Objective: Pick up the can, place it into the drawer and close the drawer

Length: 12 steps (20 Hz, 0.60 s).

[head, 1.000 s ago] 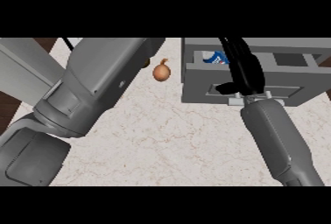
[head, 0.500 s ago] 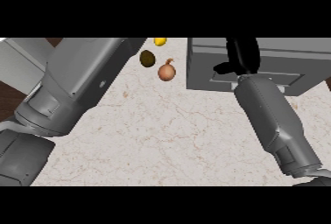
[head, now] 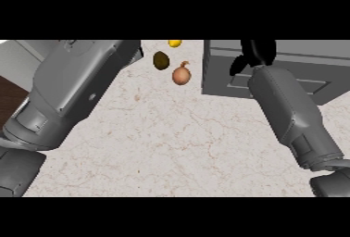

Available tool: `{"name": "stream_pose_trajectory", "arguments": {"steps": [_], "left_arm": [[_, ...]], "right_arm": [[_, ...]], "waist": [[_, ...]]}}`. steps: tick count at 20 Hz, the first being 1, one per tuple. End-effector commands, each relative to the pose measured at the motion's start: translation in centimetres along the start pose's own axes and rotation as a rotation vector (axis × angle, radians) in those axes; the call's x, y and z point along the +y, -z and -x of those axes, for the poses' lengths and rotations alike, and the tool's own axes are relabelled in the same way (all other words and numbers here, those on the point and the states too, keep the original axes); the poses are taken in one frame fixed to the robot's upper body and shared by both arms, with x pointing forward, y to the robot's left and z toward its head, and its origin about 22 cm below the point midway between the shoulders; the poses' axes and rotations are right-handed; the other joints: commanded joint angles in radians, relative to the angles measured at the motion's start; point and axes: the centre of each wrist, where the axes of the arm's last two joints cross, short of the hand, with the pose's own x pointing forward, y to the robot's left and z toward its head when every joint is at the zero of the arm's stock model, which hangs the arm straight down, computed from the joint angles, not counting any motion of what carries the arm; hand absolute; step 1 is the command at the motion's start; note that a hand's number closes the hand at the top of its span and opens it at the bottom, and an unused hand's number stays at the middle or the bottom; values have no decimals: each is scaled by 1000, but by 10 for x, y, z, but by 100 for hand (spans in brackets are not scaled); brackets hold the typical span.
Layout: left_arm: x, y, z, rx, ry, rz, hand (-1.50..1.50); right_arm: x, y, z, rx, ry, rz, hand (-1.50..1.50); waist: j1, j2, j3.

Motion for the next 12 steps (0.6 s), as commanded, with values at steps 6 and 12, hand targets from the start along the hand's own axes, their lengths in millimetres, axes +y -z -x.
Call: {"name": "stream_pose_trajectory", "arguments": {"steps": [6, 12], "left_arm": [[24, -7, 7, 3, 5, 7, -150], [40, -14, 16, 11, -7, 25, -150]], "right_arm": [[-31, 38, -29, -13, 166, 93, -150], [-27, 37, -36, -32, 235, 118, -150]], "waist": [[12, -3, -2], [14, -4, -2]]}}
